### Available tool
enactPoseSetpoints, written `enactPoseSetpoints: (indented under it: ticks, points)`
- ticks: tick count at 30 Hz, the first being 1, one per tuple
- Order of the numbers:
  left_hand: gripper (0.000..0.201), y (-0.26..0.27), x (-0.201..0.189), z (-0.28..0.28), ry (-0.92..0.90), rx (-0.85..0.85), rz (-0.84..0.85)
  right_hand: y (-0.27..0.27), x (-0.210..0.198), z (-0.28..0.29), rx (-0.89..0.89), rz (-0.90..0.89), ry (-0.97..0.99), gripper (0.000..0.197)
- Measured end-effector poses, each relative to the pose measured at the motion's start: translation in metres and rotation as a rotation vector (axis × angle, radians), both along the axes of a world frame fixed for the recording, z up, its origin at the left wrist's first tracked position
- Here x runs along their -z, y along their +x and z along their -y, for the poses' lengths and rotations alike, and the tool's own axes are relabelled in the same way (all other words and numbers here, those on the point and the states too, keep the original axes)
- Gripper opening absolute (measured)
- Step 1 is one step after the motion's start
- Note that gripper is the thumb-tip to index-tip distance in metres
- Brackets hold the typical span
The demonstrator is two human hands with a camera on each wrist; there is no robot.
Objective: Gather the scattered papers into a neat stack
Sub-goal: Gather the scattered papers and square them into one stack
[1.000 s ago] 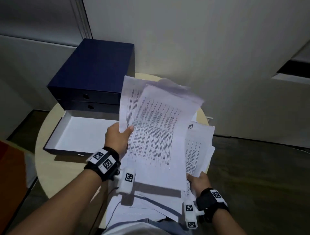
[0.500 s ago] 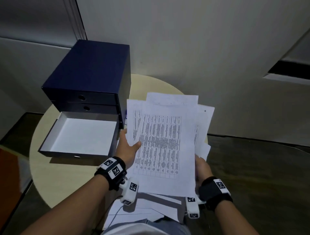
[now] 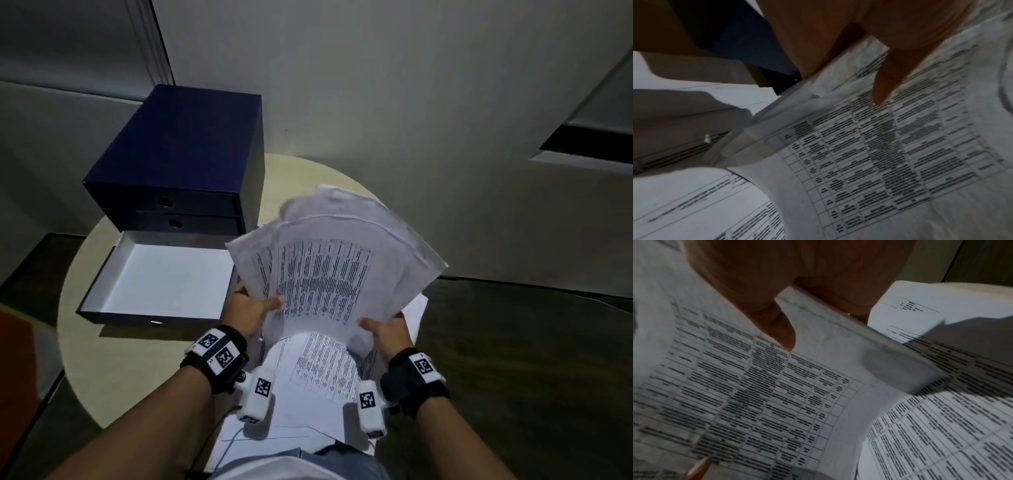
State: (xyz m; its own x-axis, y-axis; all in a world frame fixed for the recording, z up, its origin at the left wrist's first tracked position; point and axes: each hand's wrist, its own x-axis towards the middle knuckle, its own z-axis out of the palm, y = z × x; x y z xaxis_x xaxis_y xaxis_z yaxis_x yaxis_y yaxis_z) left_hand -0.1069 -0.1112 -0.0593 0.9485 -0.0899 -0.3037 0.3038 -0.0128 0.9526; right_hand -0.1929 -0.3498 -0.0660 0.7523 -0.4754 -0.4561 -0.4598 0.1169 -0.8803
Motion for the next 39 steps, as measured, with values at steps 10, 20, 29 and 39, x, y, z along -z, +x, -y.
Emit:
enactPoseSetpoints:
  ticks: [10,20,29,39]
  points:
    - [0.025,0.003,0.015,0.009,0.1,0.184,-0.013,0.013,0.008,-0.008,0.088,0.031,-0.03,0.02]
    - [0.021,-0.019,0.044,0.006,0.62,0.141,-0.01,-0.024,0.051,0.036,0.074,-0.276,-0.316,0.057]
    - [0.033,-0.029,0.092,-0.015,0.598,0.17,-0.342,-0.065,0.072,0.013,-0.151,-0.594,-0.391,0.083]
    - [0.038,-0.029,0.089,-0.021,0.593,0.226,-0.368,-0.066,0.071,0.019,-0.036,-0.405,-0.271,0.024]
